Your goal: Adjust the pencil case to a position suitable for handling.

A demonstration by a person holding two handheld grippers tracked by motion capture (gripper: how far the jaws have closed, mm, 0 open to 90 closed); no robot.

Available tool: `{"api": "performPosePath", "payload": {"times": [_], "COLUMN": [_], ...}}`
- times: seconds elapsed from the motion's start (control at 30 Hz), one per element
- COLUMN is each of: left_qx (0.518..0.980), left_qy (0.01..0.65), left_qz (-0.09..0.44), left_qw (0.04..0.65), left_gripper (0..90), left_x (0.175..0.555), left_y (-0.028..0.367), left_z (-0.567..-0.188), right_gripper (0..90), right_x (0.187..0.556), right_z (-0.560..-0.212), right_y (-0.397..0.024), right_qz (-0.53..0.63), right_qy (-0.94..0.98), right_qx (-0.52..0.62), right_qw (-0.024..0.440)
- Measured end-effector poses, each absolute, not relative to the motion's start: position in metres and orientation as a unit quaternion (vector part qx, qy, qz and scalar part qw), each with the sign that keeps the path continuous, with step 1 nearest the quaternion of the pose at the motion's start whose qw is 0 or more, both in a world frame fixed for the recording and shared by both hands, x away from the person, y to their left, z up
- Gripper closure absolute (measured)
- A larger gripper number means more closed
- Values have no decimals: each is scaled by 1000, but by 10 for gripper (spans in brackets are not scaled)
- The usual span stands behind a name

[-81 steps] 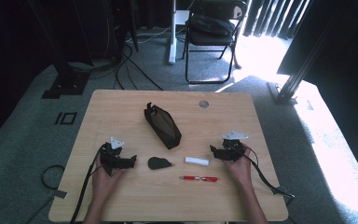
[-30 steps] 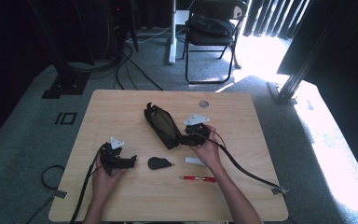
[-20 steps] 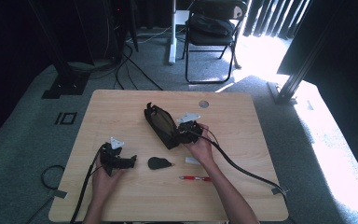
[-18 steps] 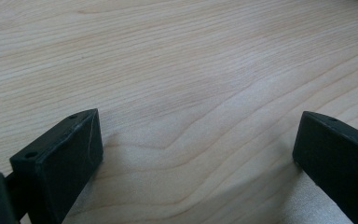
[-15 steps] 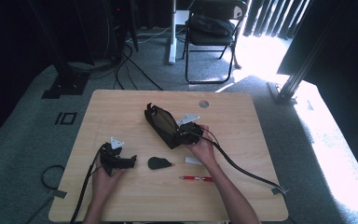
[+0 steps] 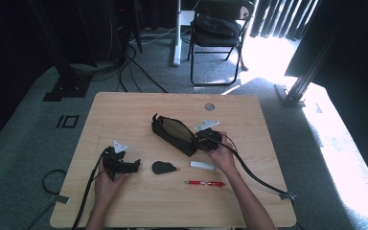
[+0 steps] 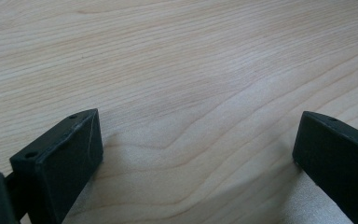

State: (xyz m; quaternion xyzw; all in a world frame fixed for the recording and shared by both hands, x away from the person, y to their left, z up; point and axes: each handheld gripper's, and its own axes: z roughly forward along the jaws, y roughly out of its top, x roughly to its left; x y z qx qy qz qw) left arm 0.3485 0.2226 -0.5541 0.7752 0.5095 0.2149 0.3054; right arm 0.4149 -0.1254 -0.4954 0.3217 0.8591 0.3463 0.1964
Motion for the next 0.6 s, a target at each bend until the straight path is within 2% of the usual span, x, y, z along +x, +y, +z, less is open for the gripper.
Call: {"api": "performPosePath", "payload": {"times": [0.6], "left_qx": [776], "left_qy": [509], "left_qz": [215], "left_qw": [304], "left_gripper": [19], "left_x": [349], "left_y": [223], "left_z": [-554], "right_gripper": [654], "right_x": [377], "right_z": [-496], "right_y": [-180], "right_qz": [345], "right_qy": [859], "right_qx": [314], "right_qw": [209]}}
